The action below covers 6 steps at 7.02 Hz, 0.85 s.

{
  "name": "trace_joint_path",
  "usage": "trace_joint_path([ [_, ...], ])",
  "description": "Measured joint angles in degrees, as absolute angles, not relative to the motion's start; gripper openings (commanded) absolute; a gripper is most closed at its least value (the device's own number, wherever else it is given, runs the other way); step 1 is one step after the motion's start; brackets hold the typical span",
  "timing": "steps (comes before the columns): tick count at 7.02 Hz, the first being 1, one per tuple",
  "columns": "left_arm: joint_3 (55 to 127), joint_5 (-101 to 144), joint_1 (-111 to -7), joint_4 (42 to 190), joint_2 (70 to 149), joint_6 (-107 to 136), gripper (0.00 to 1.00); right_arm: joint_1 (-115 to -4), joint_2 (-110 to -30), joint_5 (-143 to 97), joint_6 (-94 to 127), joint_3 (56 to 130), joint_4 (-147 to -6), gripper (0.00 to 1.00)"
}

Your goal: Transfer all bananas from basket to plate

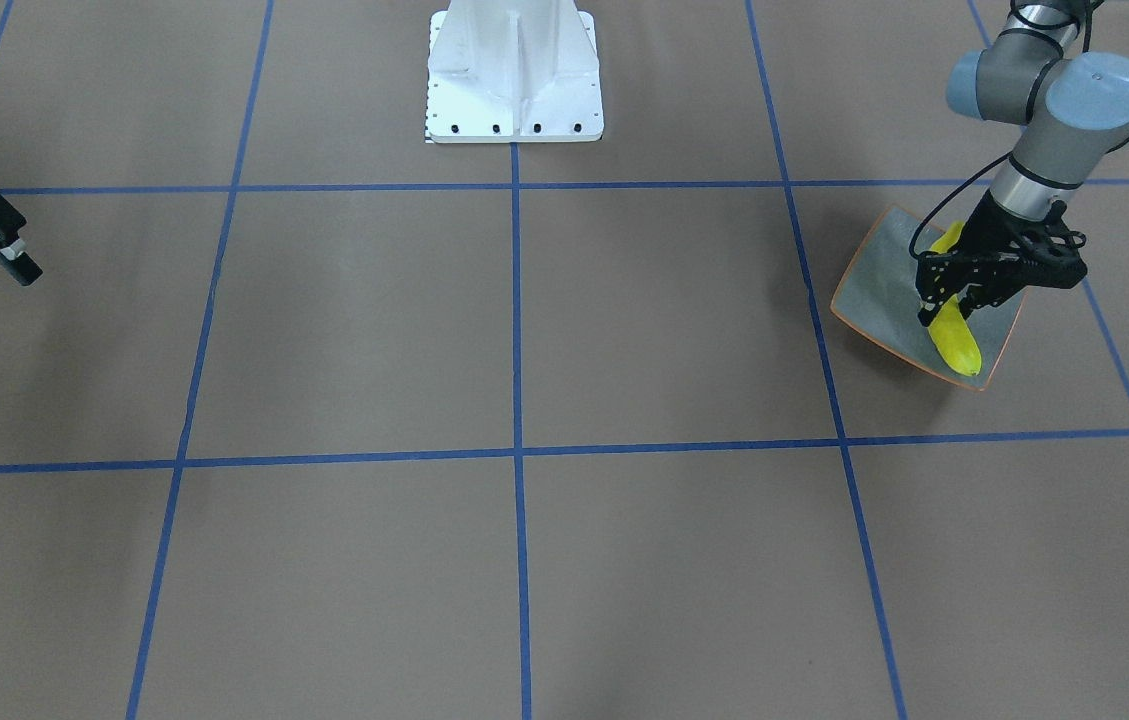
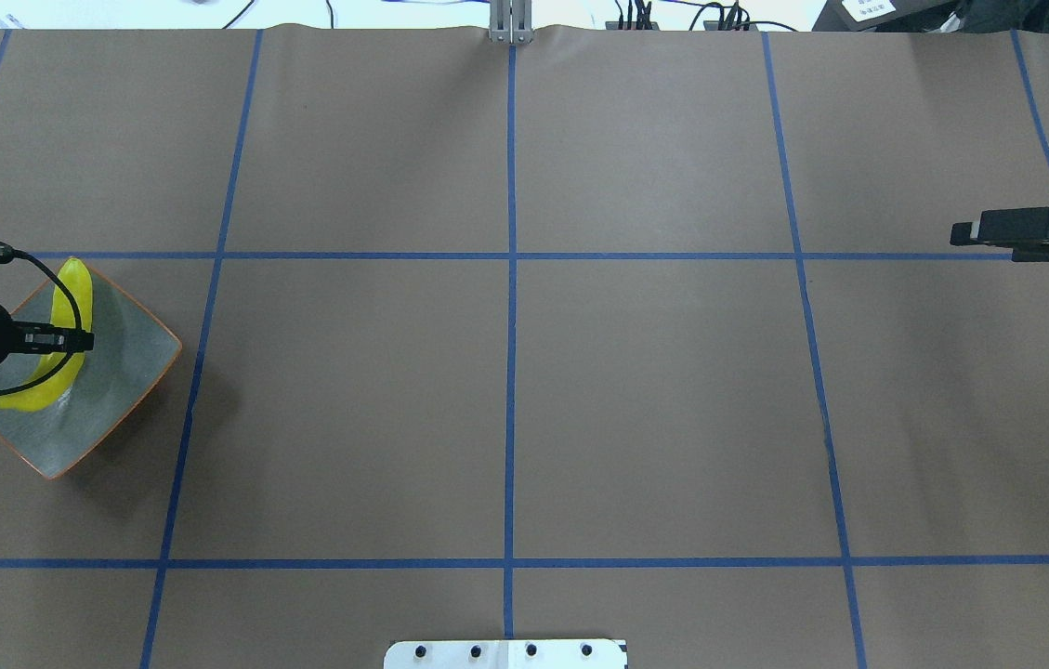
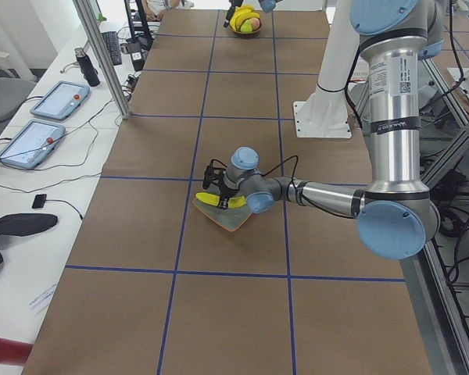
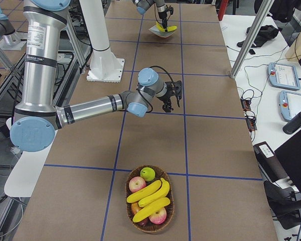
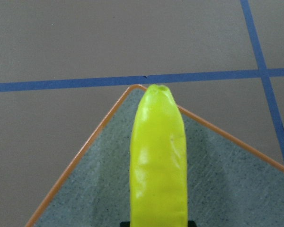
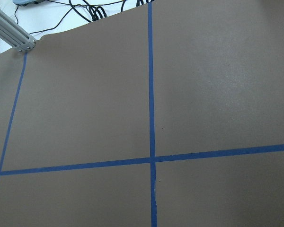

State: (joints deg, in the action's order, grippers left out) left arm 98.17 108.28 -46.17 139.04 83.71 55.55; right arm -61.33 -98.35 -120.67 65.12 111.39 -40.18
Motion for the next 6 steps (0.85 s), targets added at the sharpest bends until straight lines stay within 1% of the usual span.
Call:
trace_joint_path([
  [4,98.0,108.5,-46.1,139.1,84.1,55.1,0.99,-61.5,-98.4,-120.7,65.1,111.2,-40.2,1.00],
  [6,100.2,111.3,-48.2,139.2,83.5,53.7,0.99,-63.6,-100.0,-122.0,62.1,111.0,-40.2,1.00],
])
